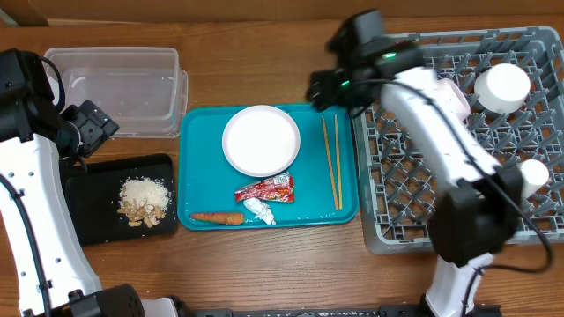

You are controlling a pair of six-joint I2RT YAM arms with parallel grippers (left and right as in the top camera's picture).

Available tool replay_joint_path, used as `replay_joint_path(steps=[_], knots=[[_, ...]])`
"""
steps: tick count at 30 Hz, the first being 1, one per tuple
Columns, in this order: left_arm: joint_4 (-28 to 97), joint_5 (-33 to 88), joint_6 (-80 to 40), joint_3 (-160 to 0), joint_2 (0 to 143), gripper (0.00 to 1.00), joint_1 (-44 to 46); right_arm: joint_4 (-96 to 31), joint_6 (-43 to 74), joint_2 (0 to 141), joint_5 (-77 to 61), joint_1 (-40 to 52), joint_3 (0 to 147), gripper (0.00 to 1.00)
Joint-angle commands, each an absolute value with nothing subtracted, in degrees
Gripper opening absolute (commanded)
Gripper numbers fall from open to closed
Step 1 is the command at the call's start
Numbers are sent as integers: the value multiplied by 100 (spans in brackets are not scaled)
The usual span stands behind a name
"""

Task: Sort waste into correct bins and load items into the dishwasher
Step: 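Grasp the white plate on the teal tray with the right gripper, then carry the white plate into the dish rack and stand it upright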

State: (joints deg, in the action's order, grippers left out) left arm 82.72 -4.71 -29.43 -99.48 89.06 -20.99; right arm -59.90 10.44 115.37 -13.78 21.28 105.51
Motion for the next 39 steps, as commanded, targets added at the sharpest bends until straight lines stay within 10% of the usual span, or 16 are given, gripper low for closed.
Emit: replay_joint_path(steps=[1, 11, 18, 28, 34, 39], knots=[[8252, -440, -2851, -10022, 8882, 100, -2099, -5944, 1020, 12068, -1361, 2506, 10492, 77], [8252, -443, -2849, -10022, 8882, 100, -2099, -5876, 1490, 13203, -902, 2956, 10490, 61], [8252, -440, -2849, -10022, 8882, 100, -2099, -5859, 1511, 13275, -906, 2921, 10532, 4], [8206, -443, -2849, -10022, 8882, 100, -2099, -6580, 1520, 12470, 436, 2034, 12602, 4], [8200, -440, -2851, -10022, 8882, 100, -2091, -7752, 2515, 11832, 5540, 1865, 12886, 4], [8180, -440, -2851, -10022, 8882, 100, -2093, -8477, 3828, 11885, 6289, 1852, 12339, 4]])
